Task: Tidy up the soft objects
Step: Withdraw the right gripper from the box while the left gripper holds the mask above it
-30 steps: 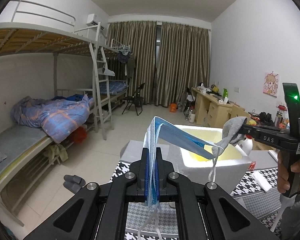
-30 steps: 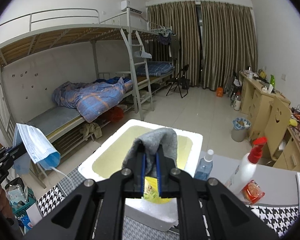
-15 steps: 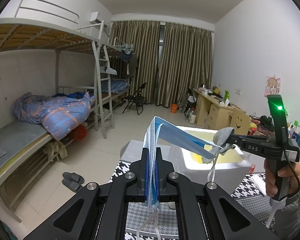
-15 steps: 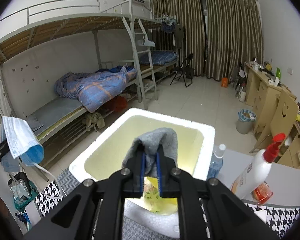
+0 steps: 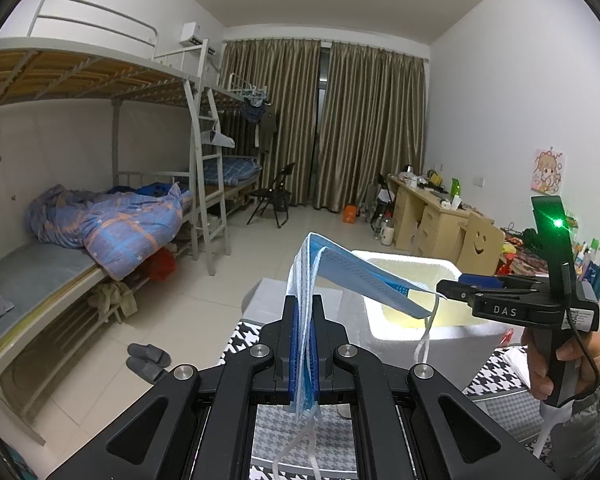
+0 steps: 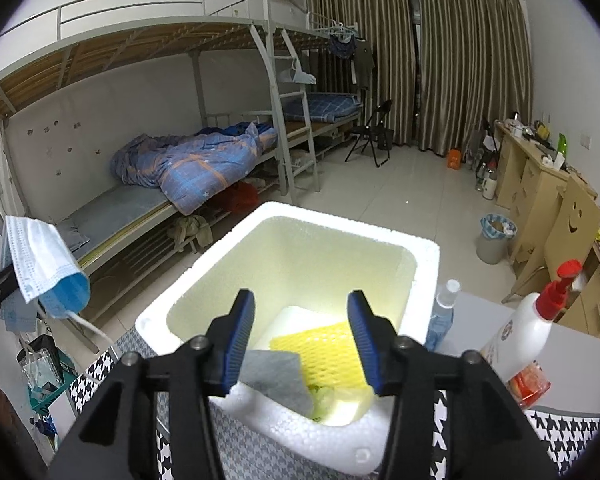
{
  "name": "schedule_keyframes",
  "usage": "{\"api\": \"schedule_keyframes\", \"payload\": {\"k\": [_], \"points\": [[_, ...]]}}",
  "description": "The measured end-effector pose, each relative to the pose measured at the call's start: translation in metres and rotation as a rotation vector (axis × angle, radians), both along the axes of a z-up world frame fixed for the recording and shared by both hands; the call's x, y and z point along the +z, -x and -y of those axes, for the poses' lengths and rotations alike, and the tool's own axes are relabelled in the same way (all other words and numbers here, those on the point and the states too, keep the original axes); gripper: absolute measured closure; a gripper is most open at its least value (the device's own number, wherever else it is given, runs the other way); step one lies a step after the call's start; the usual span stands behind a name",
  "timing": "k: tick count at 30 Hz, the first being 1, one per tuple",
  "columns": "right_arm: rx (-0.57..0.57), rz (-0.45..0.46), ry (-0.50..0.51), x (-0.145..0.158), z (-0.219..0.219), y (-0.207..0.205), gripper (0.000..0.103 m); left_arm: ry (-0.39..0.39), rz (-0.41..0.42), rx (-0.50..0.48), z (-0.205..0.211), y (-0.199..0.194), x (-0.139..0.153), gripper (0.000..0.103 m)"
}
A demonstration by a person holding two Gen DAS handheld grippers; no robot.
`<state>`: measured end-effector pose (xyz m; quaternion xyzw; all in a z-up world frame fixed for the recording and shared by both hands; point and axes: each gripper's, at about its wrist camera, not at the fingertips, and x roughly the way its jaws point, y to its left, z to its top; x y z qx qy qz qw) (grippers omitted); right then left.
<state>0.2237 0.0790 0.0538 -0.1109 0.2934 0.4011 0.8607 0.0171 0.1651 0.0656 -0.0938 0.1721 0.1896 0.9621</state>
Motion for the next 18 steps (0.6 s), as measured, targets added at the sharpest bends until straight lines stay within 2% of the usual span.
{"api": "schedule_keyframes", "payload": {"k": [7, 11, 18], "points": [[-0.010, 0.014, -0.014, 0.003, 0.005, 0.002, 0.039, -0.010, 0.000, -0.006, 0.000, -0.002, 0.003, 0.098], [-0.012, 0.034, -0.017, 0.005, 0.008, 0.004, 0.031, -0.007, -0.003, -0.007, 0.001, -0.002, 0.004, 0.098], [-0.021, 0.048, -0.026, 0.008, 0.017, 0.003, 0.030, -0.022, -0.002, -0.030, 0.009, -0.011, 0.012, 0.098]]}}
